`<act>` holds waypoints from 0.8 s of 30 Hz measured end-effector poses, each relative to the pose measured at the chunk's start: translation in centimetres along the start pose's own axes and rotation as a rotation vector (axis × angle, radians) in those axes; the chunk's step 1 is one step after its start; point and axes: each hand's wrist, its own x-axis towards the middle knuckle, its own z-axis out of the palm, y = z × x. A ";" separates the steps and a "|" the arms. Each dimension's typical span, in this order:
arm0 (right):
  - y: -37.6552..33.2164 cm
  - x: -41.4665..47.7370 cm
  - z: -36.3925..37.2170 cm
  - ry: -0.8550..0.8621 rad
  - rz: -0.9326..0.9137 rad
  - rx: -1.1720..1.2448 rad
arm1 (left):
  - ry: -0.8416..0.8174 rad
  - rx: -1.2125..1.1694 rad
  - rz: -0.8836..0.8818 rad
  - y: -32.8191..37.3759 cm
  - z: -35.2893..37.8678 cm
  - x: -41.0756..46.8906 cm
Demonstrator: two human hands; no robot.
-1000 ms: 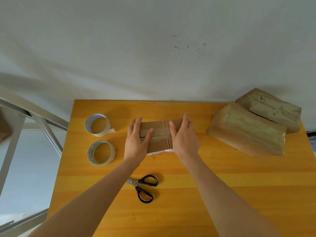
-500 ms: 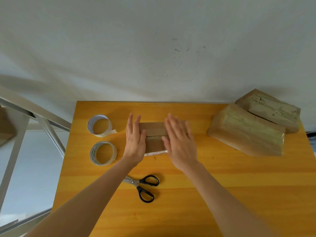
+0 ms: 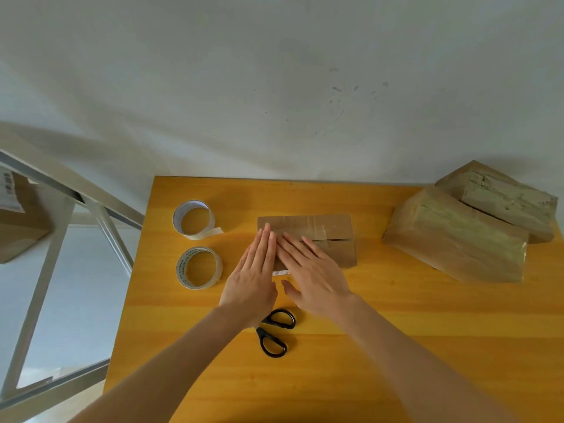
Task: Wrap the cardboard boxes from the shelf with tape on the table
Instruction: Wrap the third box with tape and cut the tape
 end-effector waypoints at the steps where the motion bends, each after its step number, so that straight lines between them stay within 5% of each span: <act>1: 0.2 0.0 -0.1 0.005 -0.005 0.007 | 0.009 0.014 -0.001 0.0 -0.1 0.0; 24: -0.7 -1.1 -0.4 -0.039 0.371 0.040 | -0.016 0.087 -0.002 0.1 -0.3 -0.3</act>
